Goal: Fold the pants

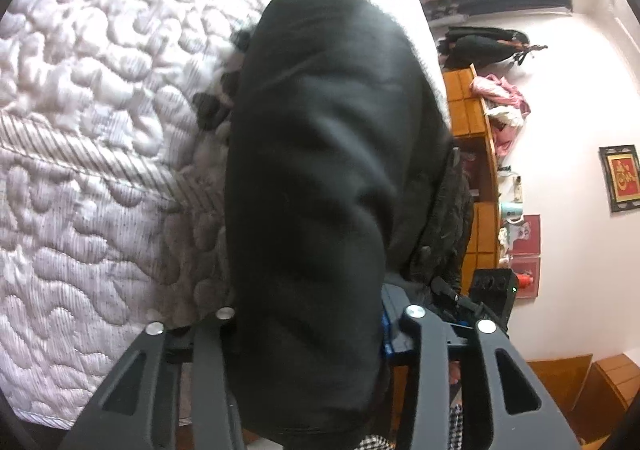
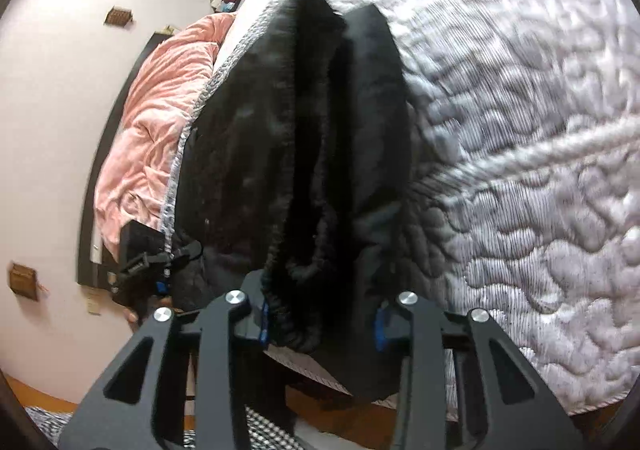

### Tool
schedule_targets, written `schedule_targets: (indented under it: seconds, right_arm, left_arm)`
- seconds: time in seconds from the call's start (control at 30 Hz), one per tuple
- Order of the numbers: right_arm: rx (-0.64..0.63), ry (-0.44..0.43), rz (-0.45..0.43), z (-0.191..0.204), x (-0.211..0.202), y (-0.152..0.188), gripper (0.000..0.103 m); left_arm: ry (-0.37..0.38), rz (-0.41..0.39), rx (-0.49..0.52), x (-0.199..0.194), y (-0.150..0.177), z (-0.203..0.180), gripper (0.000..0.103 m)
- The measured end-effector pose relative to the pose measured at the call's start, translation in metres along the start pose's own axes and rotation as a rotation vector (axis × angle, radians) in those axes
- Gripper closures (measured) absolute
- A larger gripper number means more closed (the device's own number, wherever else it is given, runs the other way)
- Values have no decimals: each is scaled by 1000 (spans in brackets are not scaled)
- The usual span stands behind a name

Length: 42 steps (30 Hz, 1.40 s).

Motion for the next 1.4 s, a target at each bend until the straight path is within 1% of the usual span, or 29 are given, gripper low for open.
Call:
schedule_targets:
  seconds: [0.13, 0.3, 0.4, 0.53, 0.67, 0.7, 0.73, 0.83, 0.87, 0.9, 0.97, 1.03, 1.07, 1.1, 1.13, 1.17, 1.2, 1.3, 1.37, 1.4]
  right_arm:
    - [-105, 68, -44, 29, -11, -5, 71]
    - [-192, 99, -87, 64, -20, -30, 71]
    - [-223, 98, -109, 82, -20, -57, 71]
    - [-231, 89, -124, 96, -12, -104, 71]
    - [-213, 93, -123, 96, 10, -155, 71]
    - [-210, 96, -120, 94, 15, -161, 70]
    - [-193, 100, -112, 88, 23, -174, 70]
    - [-142, 118, -88, 69, 47, -196, 69]
    - [-138, 129, -85, 62, 53, -201, 69]
    - [-128, 130, -82, 56, 57, -205, 67]
    - [-81, 106, -74, 40, 64, -210, 62]
    - [-66, 106, -68, 28, 70, -209, 51]
    - [-66, 110, -69, 25, 71, -208, 46]
    - [-65, 118, -73, 22, 72, -207, 39]
    - [-61, 122, -75, 18, 73, -206, 31]
    - [-52, 124, -79, 15, 72, -205, 26]
    - [-41, 124, -83, 12, 71, -205, 23]
    - [-43, 115, -104, 7, 63, -198, 21]
    - [-54, 133, -126, 8, 54, -190, 20]
    - [-57, 150, -145, 9, 49, -188, 14]
  left_arm:
    - [-3, -54, 53, -10, -9, -16, 65]
    - [-3, -118, 76, -21, -36, -32, 65]
    - [-5, -157, 96, -27, -65, -42, 65]
    - [-16, -194, 110, -25, -104, -46, 65]
    - [-55, -213, 117, -10, -147, -40, 65]
    - [-71, -213, 118, -4, -159, -35, 65]
    - [-82, -207, 117, 1, -166, -33, 65]
    - [-130, -179, 108, 22, -182, -17, 62]
    - [-138, -173, 123, 26, -185, -13, 61]
    - [-140, -172, 135, 29, -186, -13, 60]
    - [-140, -158, 155, 34, -187, -10, 55]
    - [-152, -154, 176, 39, -185, -7, 48]
    - [-159, -159, 185, 41, -183, -8, 47]
    - [-162, -166, 187, 42, -182, -6, 41]
    - [-175, -175, 189, 41, -178, -1, 31]
    - [-201, -186, 192, 36, -172, 6, 26]
    - [-220, -194, 199, 34, -170, 7, 22]
    - [-286, -210, 236, 23, -164, 7, 11]
    - [-328, -224, 266, 14, -159, 4, 10]
    - [-356, -230, 276, 10, -155, 3, 8]
Point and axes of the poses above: each gripper's, at about its wrist camera, not at the fingertips, and x roughly the way its jaws point, z to its left, y to its underside, the point moved 6 cm from there along x, roughly the way its jaws point, and after that the axes turned 9 degrees about x, right-handed, at the moved point
